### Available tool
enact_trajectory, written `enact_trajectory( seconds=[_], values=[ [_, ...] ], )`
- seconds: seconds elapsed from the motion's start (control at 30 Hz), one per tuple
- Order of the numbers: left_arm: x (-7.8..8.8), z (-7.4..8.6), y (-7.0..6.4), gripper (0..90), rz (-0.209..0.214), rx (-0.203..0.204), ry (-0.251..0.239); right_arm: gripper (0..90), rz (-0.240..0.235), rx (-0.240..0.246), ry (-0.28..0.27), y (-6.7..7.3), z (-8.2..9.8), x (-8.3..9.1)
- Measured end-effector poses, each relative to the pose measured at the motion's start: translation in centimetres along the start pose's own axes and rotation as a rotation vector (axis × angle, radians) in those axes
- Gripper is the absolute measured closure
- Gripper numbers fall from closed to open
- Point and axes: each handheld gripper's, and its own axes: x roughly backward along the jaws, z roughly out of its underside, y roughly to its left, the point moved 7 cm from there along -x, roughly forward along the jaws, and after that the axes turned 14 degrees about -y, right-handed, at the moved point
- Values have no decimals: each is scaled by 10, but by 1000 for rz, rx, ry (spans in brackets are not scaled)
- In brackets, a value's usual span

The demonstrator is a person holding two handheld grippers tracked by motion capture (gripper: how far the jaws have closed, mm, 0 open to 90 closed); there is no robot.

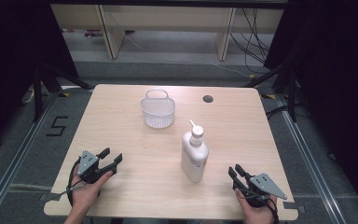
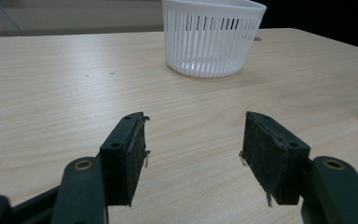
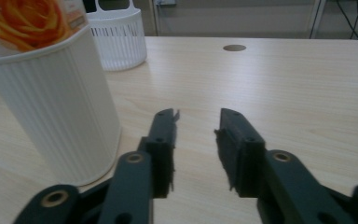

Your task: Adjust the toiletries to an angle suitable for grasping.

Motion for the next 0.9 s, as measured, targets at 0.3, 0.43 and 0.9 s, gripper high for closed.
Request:
enact_trajectory(
  seconds=[0.3, 0.43, 0.9],
  values=[
    [2, -1, 3, 410, -15, 27, -24, 900, -32, -4, -5, 13, -6, -3],
    [3, -1, 4, 411, -21, 38, -31, 900, -49, 28, 8, 20, -10, -3],
    [1, -1, 1, 415, -24, 4, -16, 900, -85, 39, -24, 46, -21, -5]
  ],
)
